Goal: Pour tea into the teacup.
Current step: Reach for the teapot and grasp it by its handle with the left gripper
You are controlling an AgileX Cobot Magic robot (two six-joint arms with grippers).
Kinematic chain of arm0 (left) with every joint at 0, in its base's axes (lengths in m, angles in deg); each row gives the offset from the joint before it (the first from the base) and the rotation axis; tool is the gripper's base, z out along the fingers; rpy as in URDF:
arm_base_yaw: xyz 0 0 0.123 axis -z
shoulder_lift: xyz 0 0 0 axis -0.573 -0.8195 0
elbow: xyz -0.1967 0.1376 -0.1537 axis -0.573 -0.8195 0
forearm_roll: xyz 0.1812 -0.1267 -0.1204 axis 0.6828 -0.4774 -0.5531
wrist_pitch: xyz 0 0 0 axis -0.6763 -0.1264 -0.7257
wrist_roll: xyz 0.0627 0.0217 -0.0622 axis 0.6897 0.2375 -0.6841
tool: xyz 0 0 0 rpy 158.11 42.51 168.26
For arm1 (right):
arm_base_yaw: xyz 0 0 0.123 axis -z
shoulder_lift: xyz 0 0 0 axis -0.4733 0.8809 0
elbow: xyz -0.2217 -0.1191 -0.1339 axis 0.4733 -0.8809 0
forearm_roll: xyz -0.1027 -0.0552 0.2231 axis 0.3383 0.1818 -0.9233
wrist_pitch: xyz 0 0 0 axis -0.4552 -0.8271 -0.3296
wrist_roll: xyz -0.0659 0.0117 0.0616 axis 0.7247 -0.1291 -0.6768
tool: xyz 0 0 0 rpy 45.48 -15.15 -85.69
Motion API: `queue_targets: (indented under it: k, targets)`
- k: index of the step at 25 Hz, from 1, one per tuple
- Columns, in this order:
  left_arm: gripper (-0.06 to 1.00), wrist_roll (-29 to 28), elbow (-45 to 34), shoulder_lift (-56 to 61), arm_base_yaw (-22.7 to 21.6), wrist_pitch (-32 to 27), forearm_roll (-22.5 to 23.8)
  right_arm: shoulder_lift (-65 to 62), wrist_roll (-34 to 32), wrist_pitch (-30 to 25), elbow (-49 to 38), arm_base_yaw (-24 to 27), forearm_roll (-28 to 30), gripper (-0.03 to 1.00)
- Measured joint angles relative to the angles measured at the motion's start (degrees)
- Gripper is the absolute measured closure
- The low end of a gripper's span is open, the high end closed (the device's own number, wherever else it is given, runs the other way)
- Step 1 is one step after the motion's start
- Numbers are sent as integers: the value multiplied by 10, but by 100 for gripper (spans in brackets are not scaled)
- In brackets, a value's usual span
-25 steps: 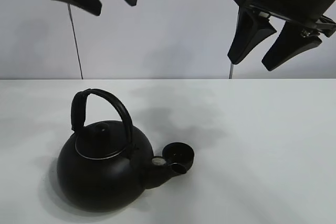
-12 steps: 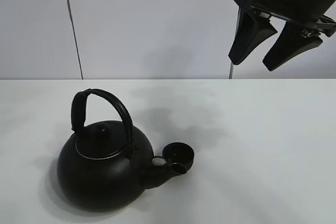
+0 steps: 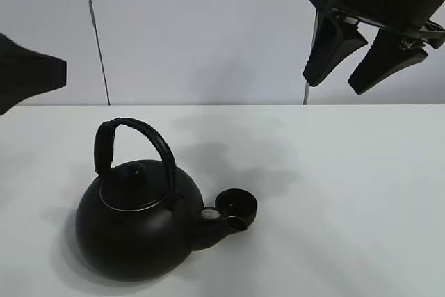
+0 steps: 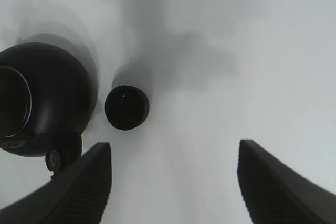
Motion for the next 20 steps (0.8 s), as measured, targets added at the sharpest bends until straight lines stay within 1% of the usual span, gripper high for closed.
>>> queue_targets:
  k: [2,4,8,10,13,18,20]
  targets:
    - [47,-3,-28,0,0,57,37,0,0,0,0,0,1,50]
    - [47,-3,-50,-1,0,94,63,0,0,0,0,0,1,50]
    - [47,2,-71,-25,0,134,81,0,0,0,0,0,1,50]
    - [47,4,-72,-56,0,149,105,0,0,0,0,0,1,50]
    - [47,6,-72,-108,0,193,139,0,0,0,0,0,1,50]
    - [47,6,-72,-196,0,287,148,0,0,0,0,0,2,50]
    - [47,6,-71,-229,0,343,148,0,0,0,0,0,3,50]
